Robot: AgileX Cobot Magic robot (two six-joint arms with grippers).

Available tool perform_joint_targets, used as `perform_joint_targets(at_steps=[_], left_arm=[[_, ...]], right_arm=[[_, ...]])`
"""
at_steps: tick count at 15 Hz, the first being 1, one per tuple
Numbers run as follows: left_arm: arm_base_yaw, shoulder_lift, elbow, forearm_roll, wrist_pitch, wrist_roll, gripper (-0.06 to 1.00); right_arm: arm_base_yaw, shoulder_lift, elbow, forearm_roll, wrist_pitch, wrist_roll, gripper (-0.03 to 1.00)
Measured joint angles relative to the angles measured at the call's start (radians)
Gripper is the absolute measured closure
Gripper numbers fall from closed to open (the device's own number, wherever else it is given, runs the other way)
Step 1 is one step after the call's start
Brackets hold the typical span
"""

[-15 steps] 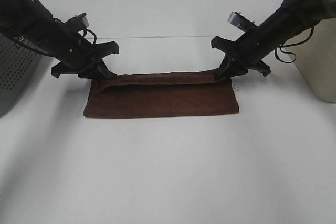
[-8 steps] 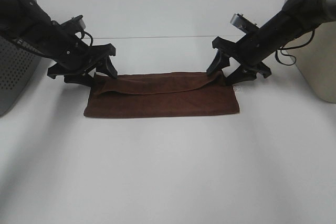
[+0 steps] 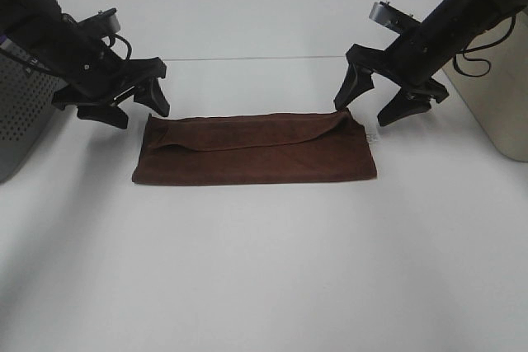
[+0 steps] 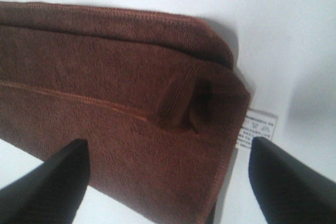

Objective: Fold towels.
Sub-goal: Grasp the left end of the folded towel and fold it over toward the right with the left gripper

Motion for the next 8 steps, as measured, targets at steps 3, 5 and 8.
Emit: perform_joint_targets(at_steps=[3, 5, 8], left_arm=[[0.031, 0.047, 0.0, 0.0, 0.067, -0.036, 0.25], [0.033, 0.08, -0.001, -0.069, 0.077, -0.016, 0.25], [0.019, 0.116, -0.008, -0.267, 0.084, 0.108, 0.26]], right_arm=[[0.0, -0.005, 0.0, -0.07, 0.036, 0.04, 0.19], [0.0, -0.005, 0.0, -0.091, 0.04, 0.05, 0.18], [0.0, -0.005, 0.0, -0.097, 0.039, 0.055, 0.18]])
